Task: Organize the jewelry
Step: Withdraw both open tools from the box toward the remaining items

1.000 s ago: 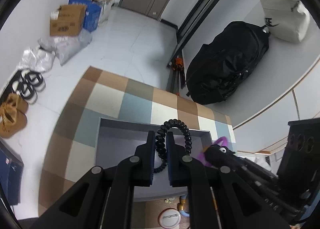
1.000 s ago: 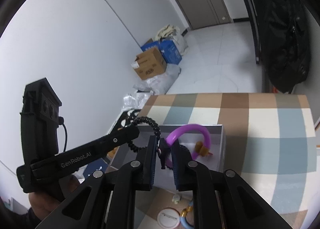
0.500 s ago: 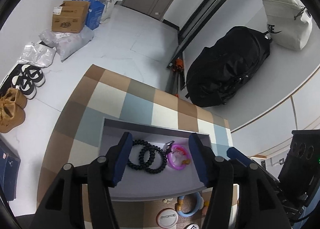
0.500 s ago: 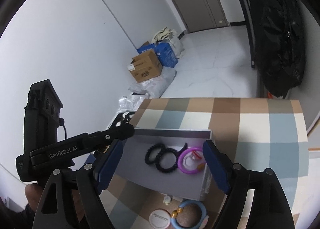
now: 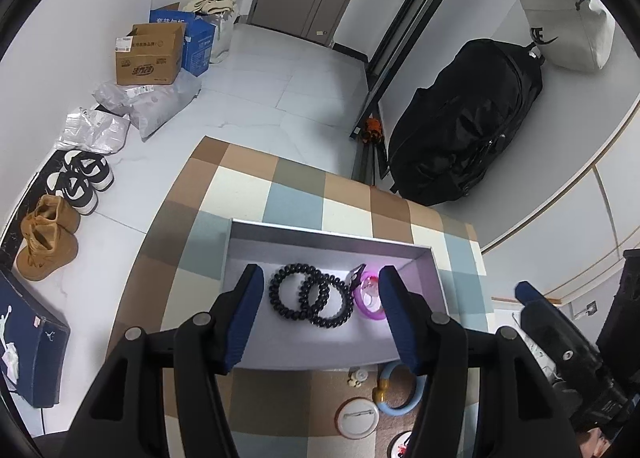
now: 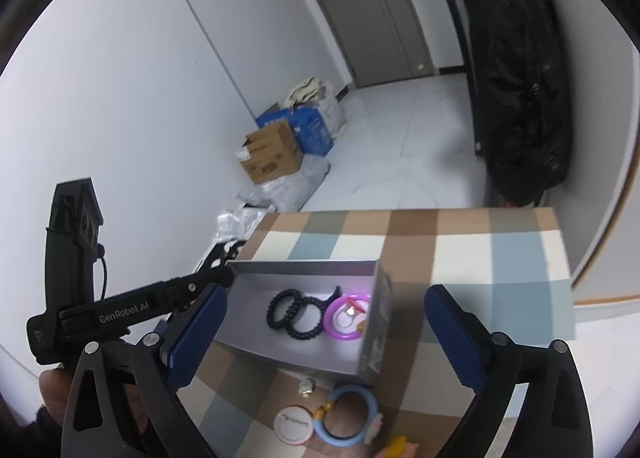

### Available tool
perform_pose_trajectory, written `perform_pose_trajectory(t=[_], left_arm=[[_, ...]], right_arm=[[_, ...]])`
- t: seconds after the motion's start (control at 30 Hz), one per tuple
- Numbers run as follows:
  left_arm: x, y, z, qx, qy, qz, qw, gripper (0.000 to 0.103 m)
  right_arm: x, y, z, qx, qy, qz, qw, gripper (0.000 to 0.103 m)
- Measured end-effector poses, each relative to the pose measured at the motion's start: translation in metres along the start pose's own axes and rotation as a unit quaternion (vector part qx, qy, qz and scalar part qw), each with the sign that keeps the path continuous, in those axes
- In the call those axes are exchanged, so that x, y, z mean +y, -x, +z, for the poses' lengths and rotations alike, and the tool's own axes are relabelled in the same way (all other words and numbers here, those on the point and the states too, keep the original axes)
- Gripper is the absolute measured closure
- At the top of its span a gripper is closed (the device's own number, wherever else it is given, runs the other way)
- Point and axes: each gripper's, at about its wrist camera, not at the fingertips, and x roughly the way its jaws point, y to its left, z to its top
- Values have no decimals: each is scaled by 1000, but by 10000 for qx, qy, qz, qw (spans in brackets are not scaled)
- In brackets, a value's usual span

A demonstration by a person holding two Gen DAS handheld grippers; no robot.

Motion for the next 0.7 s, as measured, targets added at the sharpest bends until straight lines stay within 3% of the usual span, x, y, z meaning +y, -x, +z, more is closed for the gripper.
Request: perform_pose_trajectory(t=[0.3,0.57,0.63,0.7], left_arm=[[-5,8,-16,15,-131,14,9999,48],[-9,23,-39,-88,-541,-51,9985,48],[-9,24,-43,-76,-565,-72,9983,39],[-9,26,-47,-111,-560,-111,9983,36]], right_arm=[[-4,19,-16,-26,4,-193,9998,0],[-9,24,-35,240,108,-457,9986,0],[-10,25,-40,279,137,-509,9982,0],[-11,27,-44,297,167,-573,9978,0]])
